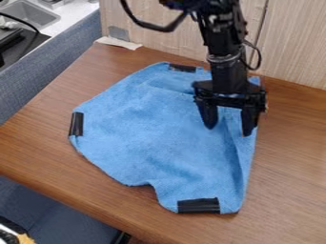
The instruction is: Folds the cloth from bottom right to top left
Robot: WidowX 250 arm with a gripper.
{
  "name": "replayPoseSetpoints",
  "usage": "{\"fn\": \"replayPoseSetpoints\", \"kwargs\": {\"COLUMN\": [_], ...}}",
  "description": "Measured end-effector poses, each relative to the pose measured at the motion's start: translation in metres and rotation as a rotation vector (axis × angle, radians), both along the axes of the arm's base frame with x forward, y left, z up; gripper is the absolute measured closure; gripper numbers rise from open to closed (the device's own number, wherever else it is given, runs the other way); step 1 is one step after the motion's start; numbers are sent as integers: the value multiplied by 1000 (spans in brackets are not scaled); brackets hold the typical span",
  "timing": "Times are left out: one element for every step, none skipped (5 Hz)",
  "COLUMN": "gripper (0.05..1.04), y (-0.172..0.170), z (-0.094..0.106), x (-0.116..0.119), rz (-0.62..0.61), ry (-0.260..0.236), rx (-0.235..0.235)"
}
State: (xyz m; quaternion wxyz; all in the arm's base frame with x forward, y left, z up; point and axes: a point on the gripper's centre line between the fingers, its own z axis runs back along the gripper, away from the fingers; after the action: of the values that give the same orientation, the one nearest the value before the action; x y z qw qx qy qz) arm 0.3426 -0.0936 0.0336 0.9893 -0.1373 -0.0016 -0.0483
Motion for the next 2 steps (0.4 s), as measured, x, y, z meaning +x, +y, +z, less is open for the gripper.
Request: {"fn": "replayPoseSetpoints", "kwargs": {"gripper": [82,118], "y": [-11,-23], "z": [-6,-12], "x": [9,14], "rz": [-33,-67], "ry": [-5,-4], "rx": [-12,23]}}
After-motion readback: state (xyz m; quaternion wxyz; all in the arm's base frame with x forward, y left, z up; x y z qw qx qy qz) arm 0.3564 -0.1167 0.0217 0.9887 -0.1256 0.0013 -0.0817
